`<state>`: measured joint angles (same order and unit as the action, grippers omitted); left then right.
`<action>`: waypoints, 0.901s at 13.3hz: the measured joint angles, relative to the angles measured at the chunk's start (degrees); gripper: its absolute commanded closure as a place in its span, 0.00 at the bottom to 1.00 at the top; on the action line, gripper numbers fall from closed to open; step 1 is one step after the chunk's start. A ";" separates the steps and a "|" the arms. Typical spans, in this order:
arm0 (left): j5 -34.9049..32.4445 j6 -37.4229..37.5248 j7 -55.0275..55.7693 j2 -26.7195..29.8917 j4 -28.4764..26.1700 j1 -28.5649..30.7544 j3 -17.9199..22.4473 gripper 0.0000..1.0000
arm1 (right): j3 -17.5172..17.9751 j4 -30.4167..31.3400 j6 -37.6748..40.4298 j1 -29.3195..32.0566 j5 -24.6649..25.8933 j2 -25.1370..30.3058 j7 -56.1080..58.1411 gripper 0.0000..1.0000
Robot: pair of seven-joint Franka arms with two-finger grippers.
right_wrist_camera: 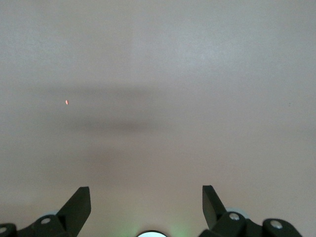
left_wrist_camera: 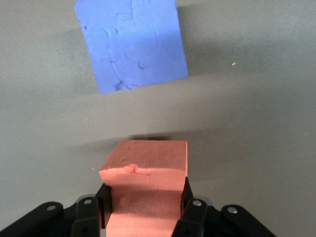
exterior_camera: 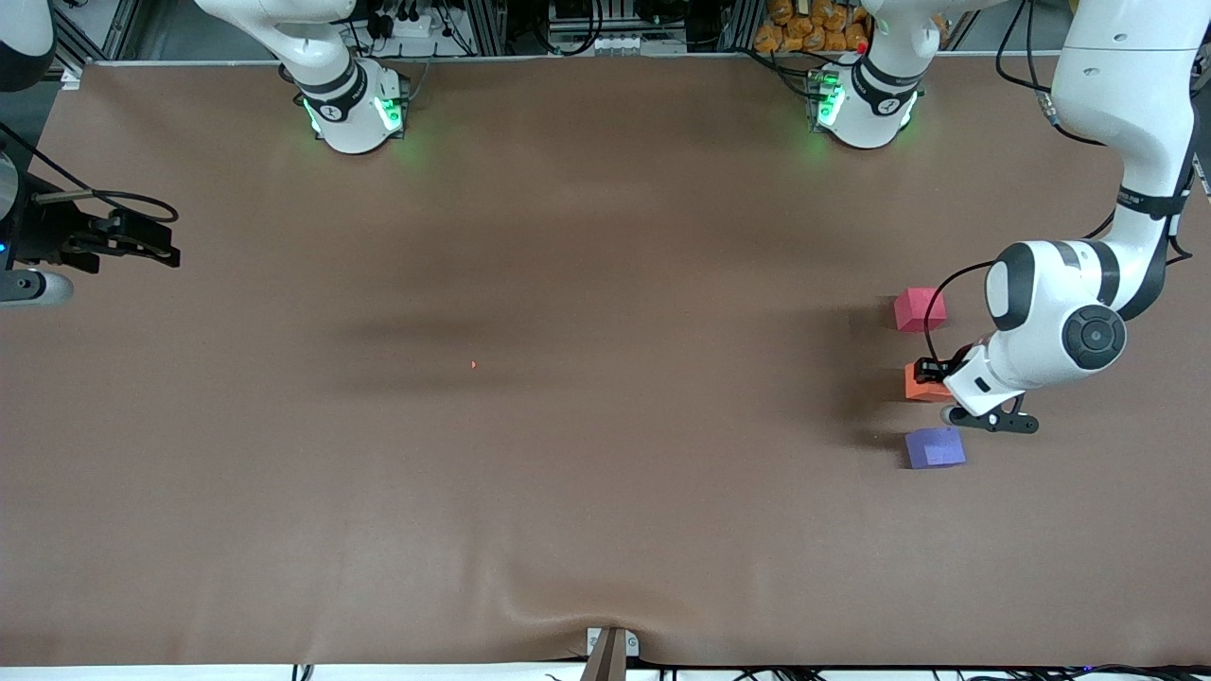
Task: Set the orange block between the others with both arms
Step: 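Carry the orange cube with the left gripper between pink and purple cubes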
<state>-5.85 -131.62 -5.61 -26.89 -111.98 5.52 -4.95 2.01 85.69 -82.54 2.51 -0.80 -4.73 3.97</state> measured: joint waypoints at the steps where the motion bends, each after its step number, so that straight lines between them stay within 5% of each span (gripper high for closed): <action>1: -0.63 -0.76 0.17 -0.51 0.00 0.01 0.00 1.00 | 0.00 0.00 0.00 0.00 0.00 0.00 0.00 0.00; 3: -0.88 -1.54 1.35 -1.38 0.04 0.01 0.00 1.00 | -0.05 0.00 0.00 0.00 0.00 0.00 0.00 0.00; 4: -0.90 -1.60 1.69 -1.64 0.08 0.01 0.00 0.91 | -0.08 0.00 0.00 0.00 0.00 0.00 0.00 0.00; 6: -0.92 -1.60 2.01 -1.68 0.20 0.00 -0.03 0.02 | -0.14 0.00 0.46 0.00 0.00 0.00 -0.01 0.00; 12: -0.98 -1.48 2.07 -1.68 1.83 -0.05 -0.23 0.00 | -0.15 -0.63 2.59 0.00 -0.04 0.14 -0.02 0.00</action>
<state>-6.83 -133.10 -3.54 -28.57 -110.14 5.47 -5.18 1.87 85.07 -79.95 2.51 -0.84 -4.58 3.95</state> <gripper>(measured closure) 0.004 0.000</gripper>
